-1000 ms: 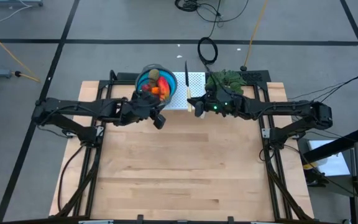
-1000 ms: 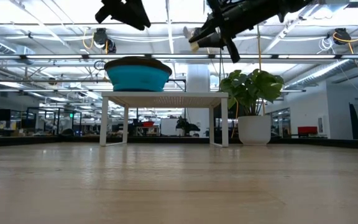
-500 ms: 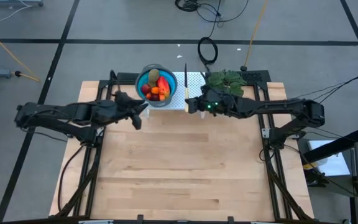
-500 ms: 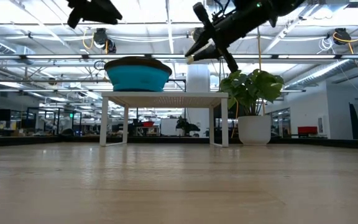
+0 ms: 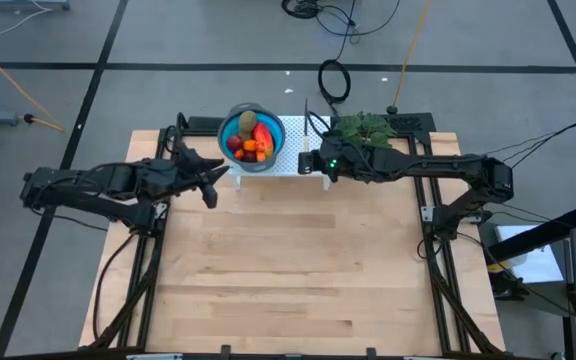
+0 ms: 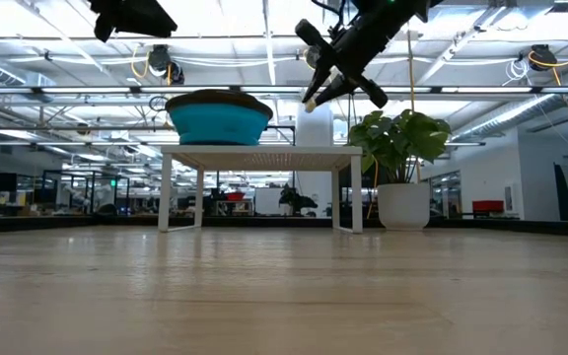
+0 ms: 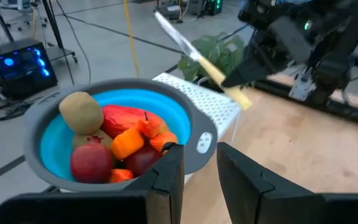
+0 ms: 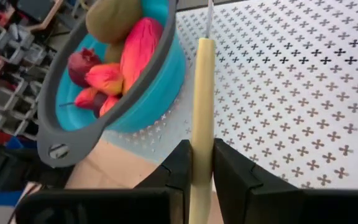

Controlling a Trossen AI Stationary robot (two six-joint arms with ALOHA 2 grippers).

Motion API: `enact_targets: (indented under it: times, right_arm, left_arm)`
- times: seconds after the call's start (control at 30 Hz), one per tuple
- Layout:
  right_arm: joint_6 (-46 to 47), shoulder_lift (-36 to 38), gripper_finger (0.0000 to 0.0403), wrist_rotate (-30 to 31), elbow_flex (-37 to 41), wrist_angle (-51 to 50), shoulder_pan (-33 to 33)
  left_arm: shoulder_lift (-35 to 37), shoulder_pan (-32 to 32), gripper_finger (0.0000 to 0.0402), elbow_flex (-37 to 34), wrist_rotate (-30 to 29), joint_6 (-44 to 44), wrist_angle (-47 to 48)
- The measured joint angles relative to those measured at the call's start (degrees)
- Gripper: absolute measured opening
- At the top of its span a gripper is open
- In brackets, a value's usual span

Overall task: Pick & Place Fruit
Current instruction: Put the table knife on the shelf

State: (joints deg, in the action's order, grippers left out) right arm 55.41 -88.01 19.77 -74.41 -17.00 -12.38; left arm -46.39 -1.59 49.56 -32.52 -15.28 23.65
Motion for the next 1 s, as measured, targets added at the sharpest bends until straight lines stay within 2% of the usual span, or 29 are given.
enact_targets:
  times: [0.2, 0.4, 0.63, 1.0]
  right_arm:
    - [2.32, -1.15, 0.0038, 1.19, -0.02, -0.23, -0.23]
    - [3.74, -4.80, 0.0040, -3.41, -0.09, 0.52, -1.12]
    - [3.94, -4.75, 0.0041, -3.65, 0.00, 0.42, -2.14]
    - [3.88, -4.83, 0.0042, -8.60, 0.02, 0.44, -5.74]
  left_arm:
    - [-0.04, 2.37, 0.0092, -0.02, 4.03, 2.64, 0.30]
    - [-0.06, 4.52, 0.0093, -0.02, 8.59, 2.68, 0.67]
    - [-0.07, 4.57, 0.0093, -0.02, 9.14, 2.69, 1.11]
    - [-0.07, 4.57, 0.0093, -0.02, 10.17, 3.19, 1.06]
